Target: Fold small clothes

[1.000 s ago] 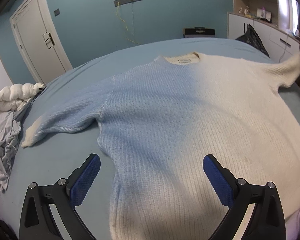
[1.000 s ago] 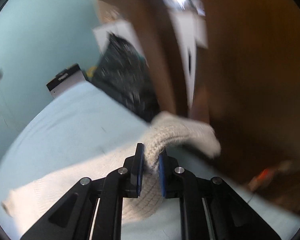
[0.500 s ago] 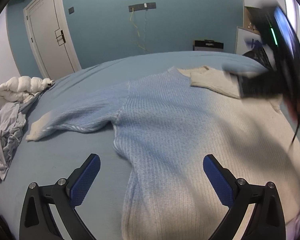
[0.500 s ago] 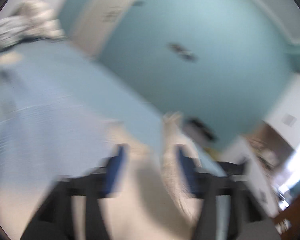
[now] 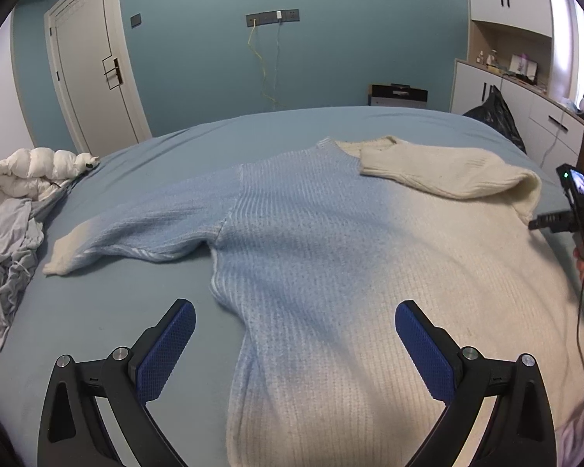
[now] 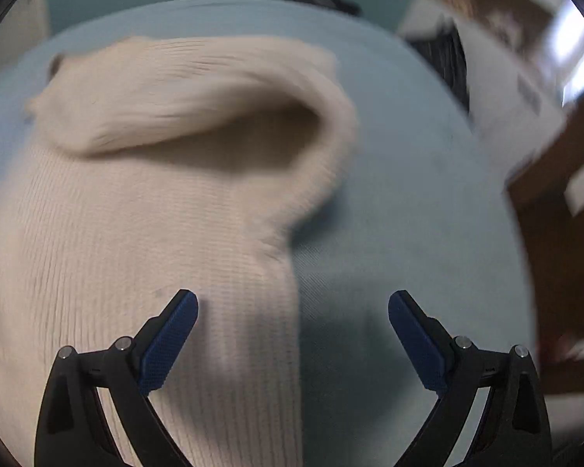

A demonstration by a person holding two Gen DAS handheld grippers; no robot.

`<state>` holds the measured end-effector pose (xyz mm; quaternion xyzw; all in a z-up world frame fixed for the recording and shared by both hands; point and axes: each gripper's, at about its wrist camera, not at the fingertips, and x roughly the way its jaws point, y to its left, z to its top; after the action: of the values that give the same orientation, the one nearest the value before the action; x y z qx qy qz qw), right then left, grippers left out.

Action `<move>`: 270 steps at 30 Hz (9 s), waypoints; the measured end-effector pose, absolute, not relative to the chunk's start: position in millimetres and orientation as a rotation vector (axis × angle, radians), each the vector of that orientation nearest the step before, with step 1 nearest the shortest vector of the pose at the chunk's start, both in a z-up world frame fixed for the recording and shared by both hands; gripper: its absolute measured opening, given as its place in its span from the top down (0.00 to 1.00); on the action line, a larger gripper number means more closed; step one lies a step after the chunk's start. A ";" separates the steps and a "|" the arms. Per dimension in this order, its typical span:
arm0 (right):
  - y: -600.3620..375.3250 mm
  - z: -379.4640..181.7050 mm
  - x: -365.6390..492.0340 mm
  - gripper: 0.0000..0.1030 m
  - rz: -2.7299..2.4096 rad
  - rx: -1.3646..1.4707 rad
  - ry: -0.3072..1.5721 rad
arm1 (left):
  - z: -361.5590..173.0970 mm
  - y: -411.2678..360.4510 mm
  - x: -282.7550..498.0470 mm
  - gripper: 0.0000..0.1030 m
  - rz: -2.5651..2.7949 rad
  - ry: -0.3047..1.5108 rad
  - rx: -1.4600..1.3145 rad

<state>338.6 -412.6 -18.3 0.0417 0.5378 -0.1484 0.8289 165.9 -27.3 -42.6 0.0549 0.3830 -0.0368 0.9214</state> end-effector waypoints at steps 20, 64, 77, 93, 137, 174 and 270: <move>-448.2 -17.1 312.8 1.00 -0.548 0.221 1.066 | -41.1 -25.0 168.2 0.00 -0.062 0.794 0.101; -67.7 131.4 342.0 0.08 0.488 0.272 0.867 | -46.5 7.0 176.2 0.00 -0.035 0.843 -0.001; -351.3 76.6 314.8 0.08 -0.290 -0.023 1.096 | -49.1 -1.6 177.1 0.00 -0.046 0.855 0.010; -436.7 37.3 306.9 0.01 -0.457 0.386 1.050 | -59.8 -8.0 181.8 0.00 -0.037 0.884 0.040; -48.3 90.1 334.0 0.29 0.652 0.610 1.136 | -56.3 -0.1 179.2 0.00 -0.042 0.867 0.020; -168.0 154.3 219.2 0.02 0.121 -0.034 0.993 | -62.5 13.6 182.7 0.00 0.024 0.907 0.025; -232.6 175.8 55.3 0.01 -0.047 0.301 0.847 | 134.8 289.2 429.2 0.90 0.392 0.789 -0.259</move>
<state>55.3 -232.6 175.8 0.1453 0.4094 -0.0227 0.9004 429.2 289.2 134.8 -0.1251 0.3807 0.1892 0.8965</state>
